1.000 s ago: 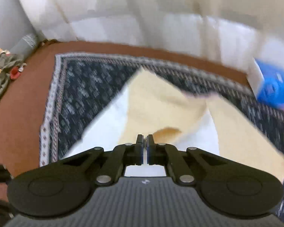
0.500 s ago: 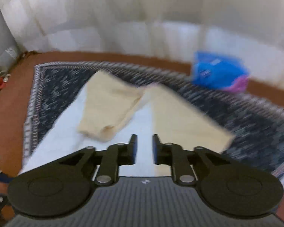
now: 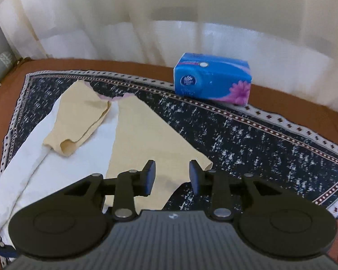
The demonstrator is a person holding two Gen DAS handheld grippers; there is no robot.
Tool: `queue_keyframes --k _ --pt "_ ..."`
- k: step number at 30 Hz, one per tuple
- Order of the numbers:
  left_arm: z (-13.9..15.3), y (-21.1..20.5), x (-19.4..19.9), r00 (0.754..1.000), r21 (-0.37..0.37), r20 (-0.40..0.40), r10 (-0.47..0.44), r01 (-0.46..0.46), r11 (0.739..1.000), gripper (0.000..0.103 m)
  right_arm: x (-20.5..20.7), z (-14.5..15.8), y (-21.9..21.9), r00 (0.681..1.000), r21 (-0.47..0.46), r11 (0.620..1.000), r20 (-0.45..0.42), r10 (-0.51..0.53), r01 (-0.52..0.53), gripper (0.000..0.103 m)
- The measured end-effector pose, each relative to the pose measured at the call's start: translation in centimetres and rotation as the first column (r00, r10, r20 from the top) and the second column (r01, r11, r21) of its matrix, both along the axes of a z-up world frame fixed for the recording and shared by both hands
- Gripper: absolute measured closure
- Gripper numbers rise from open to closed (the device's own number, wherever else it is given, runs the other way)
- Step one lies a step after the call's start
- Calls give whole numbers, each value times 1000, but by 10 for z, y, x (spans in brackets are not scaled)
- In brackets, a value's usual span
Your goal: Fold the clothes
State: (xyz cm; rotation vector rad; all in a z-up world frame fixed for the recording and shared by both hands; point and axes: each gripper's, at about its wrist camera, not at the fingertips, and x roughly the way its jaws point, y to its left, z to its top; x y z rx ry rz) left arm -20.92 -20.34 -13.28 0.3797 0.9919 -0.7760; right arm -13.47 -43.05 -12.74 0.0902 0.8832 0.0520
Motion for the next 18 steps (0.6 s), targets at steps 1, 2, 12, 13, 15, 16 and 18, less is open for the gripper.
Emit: queue_keyframes --k 1,2,12,13,15,16,18 --pt "-2 -2 -1 1000 12 2 4 -4 1000 48 1 -2 -1 1000 2 1000 -1 8 -8 67" --pt "-5 -2 0 1000 20 2 7 -7 1000 48 3 -3 -2 1000 6 1000 -1 13 -13 66" --pt "-24 -3 11 999 77 -29 46 -43 996 56 23 -15 -15 1000 21 1000 -17 17 -17 63" --pt "-23 -2 12 998 80 -28 51 -48 996 62 25 -16 -16 1000 18 1000 -18 20 -20 63" --pt "-22 -1 14 998 85 -25 61 -59 995 83 29 -17 -19 1000 22 1000 -20 19 -18 63" --pt "-21 0 16 997 79 -34 65 -62 995 92 31 -18 -20 1000 25 1000 -21 18 -18 63" --pt "-20 1 18 996 72 -42 76 -73 995 100 34 -20 -22 999 31 999 -25 24 -23 62"
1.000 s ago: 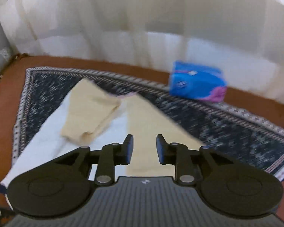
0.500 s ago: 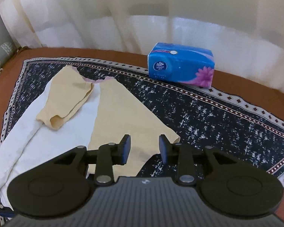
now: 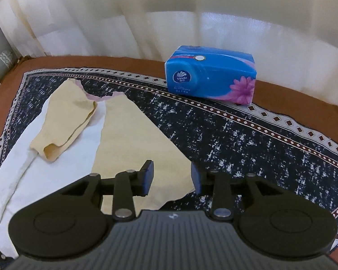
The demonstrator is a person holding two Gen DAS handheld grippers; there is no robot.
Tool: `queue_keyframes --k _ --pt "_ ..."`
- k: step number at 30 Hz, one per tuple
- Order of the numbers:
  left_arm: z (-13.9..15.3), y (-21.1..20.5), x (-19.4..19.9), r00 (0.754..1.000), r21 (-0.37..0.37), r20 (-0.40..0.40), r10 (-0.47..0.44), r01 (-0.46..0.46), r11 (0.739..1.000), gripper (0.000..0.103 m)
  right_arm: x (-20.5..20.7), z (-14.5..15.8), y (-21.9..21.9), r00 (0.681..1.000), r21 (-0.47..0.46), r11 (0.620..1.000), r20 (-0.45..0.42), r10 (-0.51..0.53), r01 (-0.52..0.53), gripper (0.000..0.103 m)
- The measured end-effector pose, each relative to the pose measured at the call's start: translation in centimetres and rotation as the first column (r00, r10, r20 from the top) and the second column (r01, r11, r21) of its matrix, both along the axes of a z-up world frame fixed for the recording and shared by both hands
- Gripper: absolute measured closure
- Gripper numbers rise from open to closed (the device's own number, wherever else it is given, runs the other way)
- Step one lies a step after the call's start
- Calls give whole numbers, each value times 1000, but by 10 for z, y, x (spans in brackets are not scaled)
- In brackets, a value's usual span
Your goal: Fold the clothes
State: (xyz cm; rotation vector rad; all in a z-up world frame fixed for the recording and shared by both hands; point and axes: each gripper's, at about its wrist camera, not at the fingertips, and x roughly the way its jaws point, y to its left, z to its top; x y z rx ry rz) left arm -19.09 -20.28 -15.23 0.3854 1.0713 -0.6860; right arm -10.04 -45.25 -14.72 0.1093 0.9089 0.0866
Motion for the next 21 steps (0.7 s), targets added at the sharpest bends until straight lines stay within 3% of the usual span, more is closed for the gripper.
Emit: queue_keyframes --k 16,17,18,19,21 --pt "6 3 -2 999 -20 39 23 -22 1000 103 10 -21 -14 997 -19 998 -58 -56 55 62" --pt "6 2 -2 999 -20 42 17 -16 1000 103 9 -21 -15 996 -7 998 -64 -56 56 68" --pt "6 2 -3 999 -20 44 11 -10 1000 92 8 -21 -16 996 6 998 -69 -55 56 74" --pt "5 2 -3 999 -16 47 6 -5 1000 85 8 -20 -16 996 13 998 -73 -58 59 87" --pt "2 1 -2 999 -10 43 -5 6 1000 90 7 -17 -16 995 26 998 -73 -62 64 95"
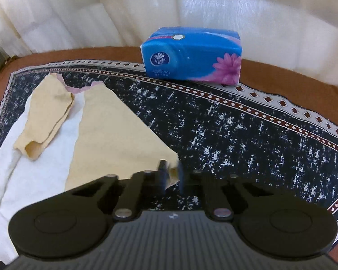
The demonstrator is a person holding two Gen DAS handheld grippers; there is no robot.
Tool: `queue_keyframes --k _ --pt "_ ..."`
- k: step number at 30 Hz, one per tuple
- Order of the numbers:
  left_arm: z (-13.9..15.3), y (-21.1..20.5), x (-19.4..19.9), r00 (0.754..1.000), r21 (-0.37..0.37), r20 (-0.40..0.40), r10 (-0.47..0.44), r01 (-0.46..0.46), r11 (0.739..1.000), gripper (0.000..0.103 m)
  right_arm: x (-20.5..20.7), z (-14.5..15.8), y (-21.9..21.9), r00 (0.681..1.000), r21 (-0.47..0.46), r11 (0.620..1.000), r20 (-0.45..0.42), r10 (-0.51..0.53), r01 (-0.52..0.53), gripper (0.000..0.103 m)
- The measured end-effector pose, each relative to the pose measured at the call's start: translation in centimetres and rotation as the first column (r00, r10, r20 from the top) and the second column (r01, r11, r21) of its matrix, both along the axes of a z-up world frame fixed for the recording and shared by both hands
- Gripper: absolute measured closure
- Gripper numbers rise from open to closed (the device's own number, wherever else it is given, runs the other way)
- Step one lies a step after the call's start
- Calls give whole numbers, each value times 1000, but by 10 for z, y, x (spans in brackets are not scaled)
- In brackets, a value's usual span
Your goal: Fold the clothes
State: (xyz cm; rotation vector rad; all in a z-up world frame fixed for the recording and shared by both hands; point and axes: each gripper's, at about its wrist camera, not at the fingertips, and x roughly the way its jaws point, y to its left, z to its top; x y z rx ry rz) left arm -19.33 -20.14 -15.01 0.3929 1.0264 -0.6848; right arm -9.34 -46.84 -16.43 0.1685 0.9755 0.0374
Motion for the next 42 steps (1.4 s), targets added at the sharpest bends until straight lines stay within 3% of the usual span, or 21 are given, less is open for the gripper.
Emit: queue_keyframes --k 1,5,8,13,18,23,31,32,33,36,38,40,42 --pt "-1 1 1 1000 0 -9 -6 6 1000 103 0 4 1 1000 12 1000 5 -2 2 97" --pt "2 7 3 1000 -30 -23 -3 3 1000 103 -1 20 5 1000 60 998 24 -11 9 100" --pt "9 18 9 998 -70 -44 34 -37 997 103 2 49 14 997 105 994 72 10 -18 100" --pt "32 47 18 995 -134 -22 98 -100 986 103 21 107 54 980 132 984 170 99 -122 100" --pt "45 84 29 981 -172 -8 194 -193 966 103 59 135 111 951 123 960 220 219 -250 100" --pt "35 120 42 961 -163 -55 270 -275 947 103 99 121 166 948 105 950 163 275 -294 100" --pt "11 140 52 958 -148 -131 255 -274 950 102 138 56 219 967 56 965 -8 256 -255 100" --pt "8 143 54 957 -145 -138 255 -274 951 98 139 51 221 969 52 968 -17 248 -247 99" --pt "5 145 55 957 -137 -144 253 -272 952 81 140 46 224 970 47 970 -26 240 -239 98" --pt "-3 149 57 956 -115 -171 237 -258 959 79 143 40 226 974 27 974 -10 225 -225 91" --pt "0 157 58 954 -134 -186 236 -262 956 73 143 45 224 979 32 979 27 201 -202 68" --pt "6 165 59 954 -154 -185 237 -266 951 64 137 59 217 982 65 984 100 161 -167 65" --pt "17 171 64 958 -169 -153 241 -266 949 63 123 81 205 980 103 986 160 115 -132 65"
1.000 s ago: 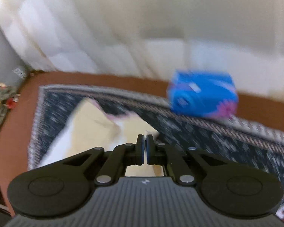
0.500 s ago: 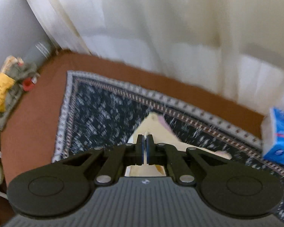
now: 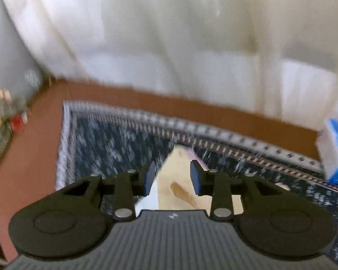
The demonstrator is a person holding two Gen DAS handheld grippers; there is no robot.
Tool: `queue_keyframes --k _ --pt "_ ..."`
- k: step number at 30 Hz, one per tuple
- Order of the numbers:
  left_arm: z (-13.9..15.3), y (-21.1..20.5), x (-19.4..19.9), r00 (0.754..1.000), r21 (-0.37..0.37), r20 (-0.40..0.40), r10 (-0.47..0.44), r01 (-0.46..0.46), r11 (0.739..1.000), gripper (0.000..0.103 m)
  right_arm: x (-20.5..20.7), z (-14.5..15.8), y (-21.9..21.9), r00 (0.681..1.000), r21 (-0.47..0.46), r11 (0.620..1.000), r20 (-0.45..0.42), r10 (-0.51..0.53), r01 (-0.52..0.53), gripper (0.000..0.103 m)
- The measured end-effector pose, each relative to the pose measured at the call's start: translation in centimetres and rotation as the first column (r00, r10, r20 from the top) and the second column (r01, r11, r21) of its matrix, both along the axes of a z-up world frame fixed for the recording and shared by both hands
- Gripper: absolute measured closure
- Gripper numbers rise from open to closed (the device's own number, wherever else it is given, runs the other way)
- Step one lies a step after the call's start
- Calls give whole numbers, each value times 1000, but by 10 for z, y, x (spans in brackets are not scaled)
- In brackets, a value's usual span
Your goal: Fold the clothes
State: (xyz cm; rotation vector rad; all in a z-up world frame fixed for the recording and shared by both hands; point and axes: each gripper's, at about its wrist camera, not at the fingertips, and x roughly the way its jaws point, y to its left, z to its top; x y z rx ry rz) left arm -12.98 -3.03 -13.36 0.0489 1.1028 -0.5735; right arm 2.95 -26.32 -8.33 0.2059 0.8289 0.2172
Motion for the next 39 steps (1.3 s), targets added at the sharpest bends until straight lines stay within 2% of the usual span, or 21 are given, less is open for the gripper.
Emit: queue_keyframes --k 2,4,8,11,14,17,20,26,31,32,33,34,35,37,39 --pt "12 1 10 999 -1 44 -4 4 1000 63 -23 20 -13 999 25 1000 49 -17 16 64" --pt "21 -3 24 996 5 89 9 -9 1000 61 -48 28 -26 997 45 998 64 -35 32 63" --pt "33 -10 57 991 -15 125 49 -48 999 59 -81 0 -36 997 41 997 -35 -64 65 61" --pt "35 -18 80 987 0 156 44 -45 999 57 -88 -25 -37 992 107 989 -83 -95 103 61" --pt "35 -24 109 987 0 150 60 -60 998 54 -89 -40 -31 987 147 980 -105 -118 133 61" --pt "42 -34 142 988 -43 128 83 -78 996 53 -89 -49 -25 983 160 975 -120 -137 156 61" --pt "48 -50 178 991 -70 118 69 -61 996 48 -90 -53 -18 978 142 973 -125 -165 182 61" --pt "47 -89 226 993 -23 112 -44 47 999 46 -84 -64 -13 955 143 951 -154 -253 275 61" --pt "26 -112 242 990 53 85 -112 108 993 45 -86 -67 -9 941 119 941 -164 -296 317 62" --pt "21 -115 245 991 57 73 -114 110 992 46 -86 -67 -9 939 123 938 -166 -302 324 66" --pt "17 -115 247 991 56 63 -119 116 992 52 -86 -68 -9 937 126 935 -167 -308 330 71" --pt "13 -115 249 991 59 54 -124 121 991 87 -87 -67 -9 935 129 934 -167 -312 334 81" --pt "9 -115 251 991 62 45 -128 125 990 99 -87 -66 -9 936 132 934 -167 -310 333 89" --pt "6 -111 255 991 64 44 -124 121 991 103 -89 -62 -6 942 123 940 -152 -300 320 95" --pt "7 -106 258 990 64 61 -125 121 991 103 -90 -57 0 956 111 953 -120 -269 282 96"
